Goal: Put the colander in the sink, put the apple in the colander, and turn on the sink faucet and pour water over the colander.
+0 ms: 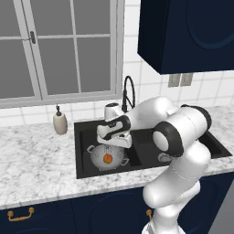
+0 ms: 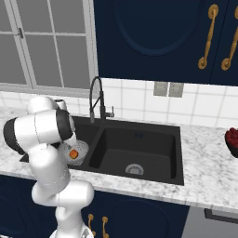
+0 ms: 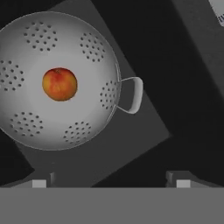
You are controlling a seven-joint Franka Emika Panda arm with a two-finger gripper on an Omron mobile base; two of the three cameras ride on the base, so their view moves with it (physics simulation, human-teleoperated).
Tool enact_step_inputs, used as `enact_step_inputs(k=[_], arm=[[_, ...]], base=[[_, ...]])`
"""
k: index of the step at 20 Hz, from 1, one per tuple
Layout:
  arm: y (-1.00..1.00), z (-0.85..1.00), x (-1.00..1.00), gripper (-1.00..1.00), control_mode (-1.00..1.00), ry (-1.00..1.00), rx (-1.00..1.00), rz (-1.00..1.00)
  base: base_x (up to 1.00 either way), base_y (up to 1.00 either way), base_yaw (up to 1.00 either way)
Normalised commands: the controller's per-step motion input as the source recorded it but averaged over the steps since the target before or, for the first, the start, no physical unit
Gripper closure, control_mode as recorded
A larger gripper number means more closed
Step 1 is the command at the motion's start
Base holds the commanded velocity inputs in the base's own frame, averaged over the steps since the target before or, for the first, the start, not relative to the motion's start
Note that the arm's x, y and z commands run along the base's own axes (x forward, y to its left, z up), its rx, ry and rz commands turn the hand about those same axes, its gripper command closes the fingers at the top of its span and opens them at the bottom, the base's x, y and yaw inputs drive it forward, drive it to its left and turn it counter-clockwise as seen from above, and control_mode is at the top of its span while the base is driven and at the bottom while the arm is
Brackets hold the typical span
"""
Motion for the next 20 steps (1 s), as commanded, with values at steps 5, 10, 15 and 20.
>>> enact_step_inputs(k=[5,10,15,20], arm=[[-0.29,0.75,-0.51,-1.0,-1.0,-0.13,0.0,0.21],[-0.25,0.72,-0.27,-1.0,-1.0,-0.15,-0.05,0.07],[-0.24,0.71,-0.09,-1.0,-1.0,-0.23,-0.15,0.0],[-0.27,0.73,-0.09,-1.0,-1.0,-0.15,-0.09,0.03]], base=[[0.0,0.0,0.0],[0.0,0.0,0.0],[0.0,0.0,0.0],[0.0,0.0,0.0]])
